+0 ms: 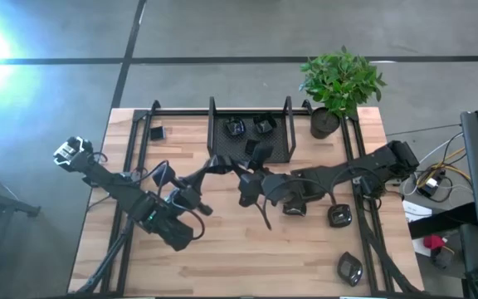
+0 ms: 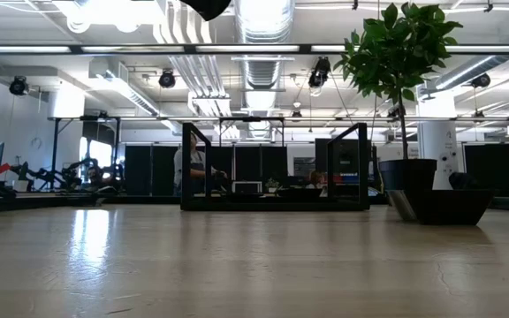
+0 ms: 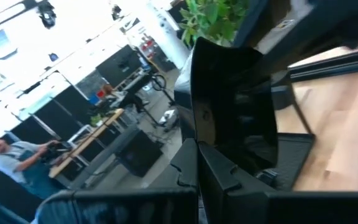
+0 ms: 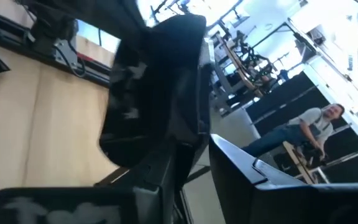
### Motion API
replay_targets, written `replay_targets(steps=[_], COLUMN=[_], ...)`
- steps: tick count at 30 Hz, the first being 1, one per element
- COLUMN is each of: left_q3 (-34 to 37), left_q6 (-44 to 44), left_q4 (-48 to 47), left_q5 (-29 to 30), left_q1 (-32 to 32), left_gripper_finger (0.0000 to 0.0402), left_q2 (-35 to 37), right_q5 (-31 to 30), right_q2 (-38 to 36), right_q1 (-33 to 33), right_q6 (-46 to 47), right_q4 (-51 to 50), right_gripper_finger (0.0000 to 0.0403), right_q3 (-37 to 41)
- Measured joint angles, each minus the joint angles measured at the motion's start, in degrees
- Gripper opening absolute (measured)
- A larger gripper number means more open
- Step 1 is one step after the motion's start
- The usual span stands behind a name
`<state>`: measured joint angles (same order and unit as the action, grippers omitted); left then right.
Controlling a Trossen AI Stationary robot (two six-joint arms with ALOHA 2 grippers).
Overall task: Pick & Place Mini shaped plates
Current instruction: Stack the black distorted square plate on top of the black distorted square plate on the shelf
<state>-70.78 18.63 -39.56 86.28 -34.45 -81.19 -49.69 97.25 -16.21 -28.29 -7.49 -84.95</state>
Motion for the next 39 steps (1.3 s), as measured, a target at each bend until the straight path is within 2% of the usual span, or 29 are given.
replay_targets(steps=[4, 8, 10, 22, 31, 35, 39], left_q3=[0.00, 0.00, 0.00, 0.00, 0.00, 0.00, 0.00], left_q6=[0.02, 0.04, 0.04, 0.04, 0.76, 0.83, 0.86], left_q4=[0.60, 0.60, 0.66, 1.04, 1.58, 1.53, 1.43], left_q5=[-1.80, -2.54, -2.80, -4.35, -4.52, -5.22, -8.83], left_q1=[-0.18, -0.24, -0.25, -0.23, -0.26, -1.18, -2.64], left_gripper_finger=[0.0000, 0.0000, 0.0000, 0.0004, 0.0073, 0.0082, 0.0083], left_q2=[0.00, 0.00, -0.04, -0.04, -0.04, -0.04, -0.04], right_q5=[0.00, -0.07, -0.03, -0.07, 0.22, -0.15, -4.34], right_q2=[0.00, 0.00, 0.00, 0.00, -0.92, -1.97, -2.64], right_q1=[0.04, 0.06, 0.18, 0.15, 0.11, 0.10, 0.21], right_q6=[2.06, 2.58, 2.42, 0.23, 2.20, 3.82, 3.93], right_q4=[0.04, 0.11, 0.23, 0.02, -1.91, -4.49, -6.75], right_gripper_finger=[0.0070, 0.0024, 0.0013, 0.0008, 0.0008, 0.0008, 0.0008], right_q3=[0.00, 0.00, 0.00, 0.00, 0.00, -0.02, -0.02])
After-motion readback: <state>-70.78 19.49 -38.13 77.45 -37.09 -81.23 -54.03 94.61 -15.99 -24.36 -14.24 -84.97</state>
